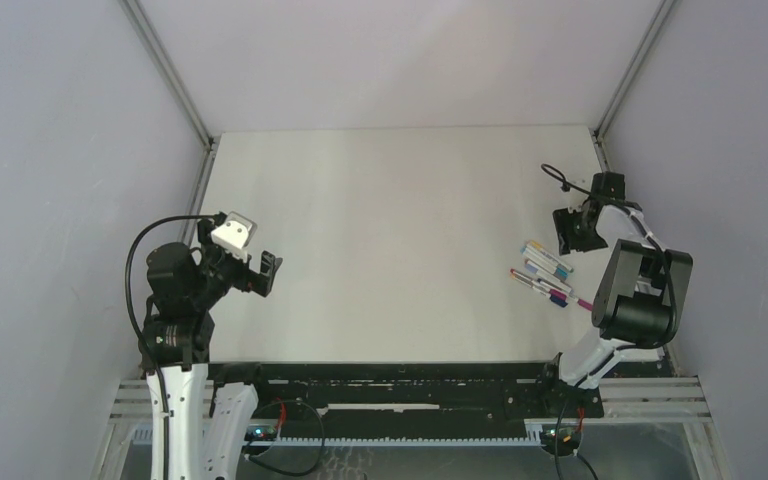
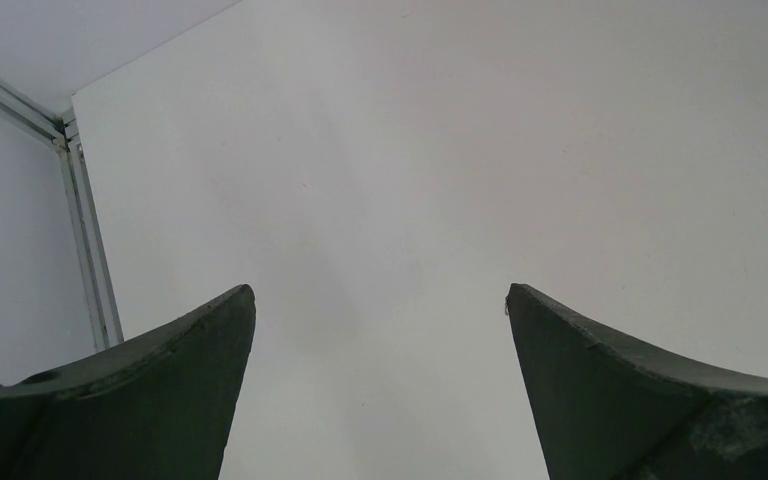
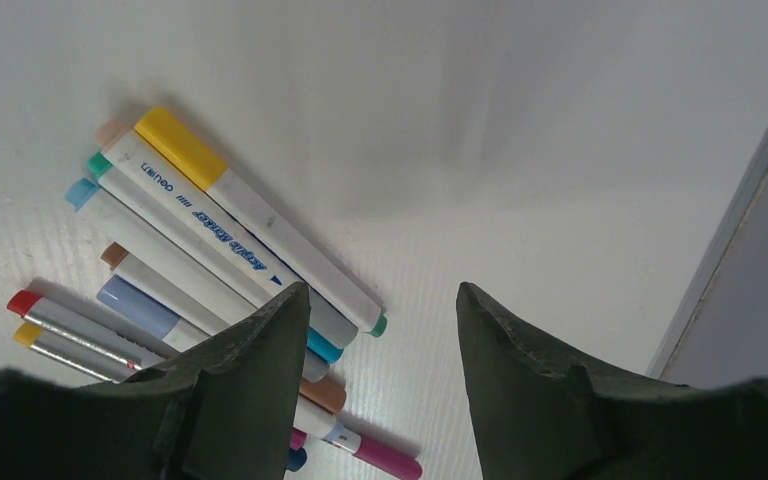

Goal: Open the pen caps
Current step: Pick up the pen from the center of the board.

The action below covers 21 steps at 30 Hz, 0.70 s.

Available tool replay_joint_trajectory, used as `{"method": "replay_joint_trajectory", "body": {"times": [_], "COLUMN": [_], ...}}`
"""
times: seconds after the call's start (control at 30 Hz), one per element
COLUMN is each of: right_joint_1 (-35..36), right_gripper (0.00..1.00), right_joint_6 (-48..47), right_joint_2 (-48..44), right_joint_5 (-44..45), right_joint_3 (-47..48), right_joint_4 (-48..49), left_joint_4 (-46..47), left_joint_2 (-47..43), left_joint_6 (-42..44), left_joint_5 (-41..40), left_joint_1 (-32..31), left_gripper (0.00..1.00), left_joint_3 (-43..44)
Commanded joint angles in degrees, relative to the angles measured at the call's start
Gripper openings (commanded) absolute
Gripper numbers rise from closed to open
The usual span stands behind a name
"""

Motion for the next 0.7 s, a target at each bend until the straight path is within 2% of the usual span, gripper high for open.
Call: {"method": "replay_joint_trajectory", "body": {"times": [0.0, 0.67], "right_joint_1": [0.6, 1.1], "right_gripper": [0.55, 0.56], "right_joint_6": [0.6, -1.2], "right_joint_2": [1.2, 4.4], "right_joint_5": [-0.4, -3.0], "right_joint_3": [2.3, 2.4], "right_joint_4": [1.4, 0.0], "left_joint_4": [0.3, 0.3], "left_joint_2": [-0.2, 0.5], "left_joint_6": [0.9, 1.0], "left_joint_5": [1.1, 1.0], "left_joint_1": [0.4, 0.4], "left_gripper": [1.0, 1.0], "left_joint_3": [-1.1, -1.2]}}
